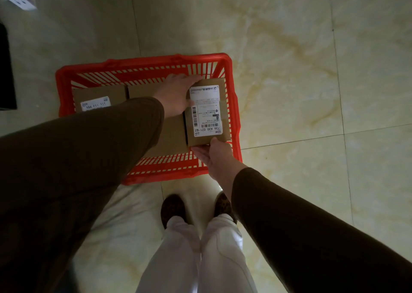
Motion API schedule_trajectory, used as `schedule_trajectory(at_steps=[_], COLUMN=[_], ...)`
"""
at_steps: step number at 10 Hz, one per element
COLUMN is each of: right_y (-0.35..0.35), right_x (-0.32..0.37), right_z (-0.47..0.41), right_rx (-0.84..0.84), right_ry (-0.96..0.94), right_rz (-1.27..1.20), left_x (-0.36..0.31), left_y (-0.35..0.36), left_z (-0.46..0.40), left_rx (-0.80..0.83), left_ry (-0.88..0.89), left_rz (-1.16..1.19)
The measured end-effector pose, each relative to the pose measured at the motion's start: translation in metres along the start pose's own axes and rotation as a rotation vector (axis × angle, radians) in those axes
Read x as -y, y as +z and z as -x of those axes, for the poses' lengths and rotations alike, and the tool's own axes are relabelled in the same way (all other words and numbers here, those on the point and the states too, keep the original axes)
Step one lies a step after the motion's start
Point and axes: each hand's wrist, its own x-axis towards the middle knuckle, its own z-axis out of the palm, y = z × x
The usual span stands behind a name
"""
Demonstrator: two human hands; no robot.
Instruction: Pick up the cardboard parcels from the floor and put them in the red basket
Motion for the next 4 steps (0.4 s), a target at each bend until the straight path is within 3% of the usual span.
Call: schedule_trajectory(at_steps=[2, 4], right_y=[-0.003, -0.019], right_x=[0.006, 0.018], right_z=[0.009, 0.035], right_rx=[0.045, 0.065], right_ry=[0.012, -0.113], right_rz=[0.007, 0.252], left_x=[0.002, 0.003], left_y=[0.001, -0.008], left_z=[0.004, 0.040], left_rx=[0.014, -0.032], left_ry=[0.003, 0.039], left_rz=[-0.005, 0.139])
